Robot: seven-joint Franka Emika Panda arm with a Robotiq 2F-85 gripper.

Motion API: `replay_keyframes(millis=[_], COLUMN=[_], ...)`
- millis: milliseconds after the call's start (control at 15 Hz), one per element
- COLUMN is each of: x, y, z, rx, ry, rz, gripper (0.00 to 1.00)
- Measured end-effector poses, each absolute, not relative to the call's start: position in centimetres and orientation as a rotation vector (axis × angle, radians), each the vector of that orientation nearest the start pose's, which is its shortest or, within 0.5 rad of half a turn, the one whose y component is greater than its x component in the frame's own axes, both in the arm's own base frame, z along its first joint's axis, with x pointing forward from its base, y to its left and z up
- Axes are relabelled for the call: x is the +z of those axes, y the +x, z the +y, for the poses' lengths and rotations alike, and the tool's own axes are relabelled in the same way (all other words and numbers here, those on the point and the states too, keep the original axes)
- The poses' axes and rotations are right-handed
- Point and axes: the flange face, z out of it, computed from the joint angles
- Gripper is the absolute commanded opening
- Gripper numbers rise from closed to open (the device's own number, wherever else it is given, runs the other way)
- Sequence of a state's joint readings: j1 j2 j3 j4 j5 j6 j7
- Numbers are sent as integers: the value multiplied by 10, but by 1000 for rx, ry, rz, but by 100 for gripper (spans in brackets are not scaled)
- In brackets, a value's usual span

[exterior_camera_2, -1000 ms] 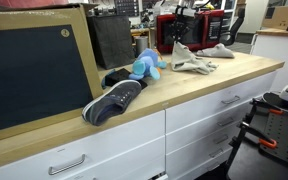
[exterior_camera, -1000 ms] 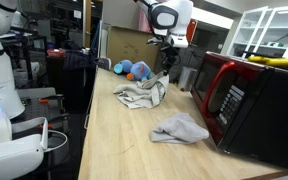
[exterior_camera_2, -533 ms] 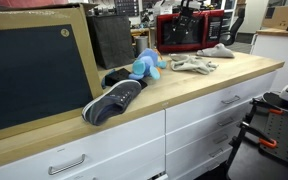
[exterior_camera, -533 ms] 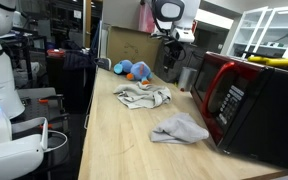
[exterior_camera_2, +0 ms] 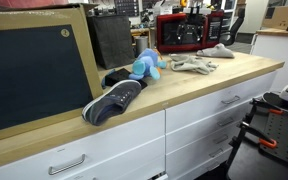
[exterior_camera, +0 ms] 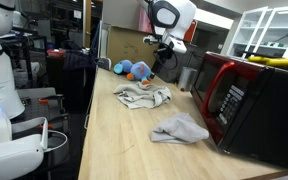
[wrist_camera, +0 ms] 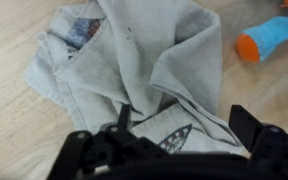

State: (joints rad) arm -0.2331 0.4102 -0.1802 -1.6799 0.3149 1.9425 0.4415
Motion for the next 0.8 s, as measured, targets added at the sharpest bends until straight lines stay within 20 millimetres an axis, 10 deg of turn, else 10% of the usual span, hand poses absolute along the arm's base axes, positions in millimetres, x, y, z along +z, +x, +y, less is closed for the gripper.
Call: replay_keyframes(millis=[400,800], x=[308,288], y=[587,587], z=[-207,-200], rx=[322,191], ry=[-2766,-2835], rz=[1223,1176], gripper=[96,46])
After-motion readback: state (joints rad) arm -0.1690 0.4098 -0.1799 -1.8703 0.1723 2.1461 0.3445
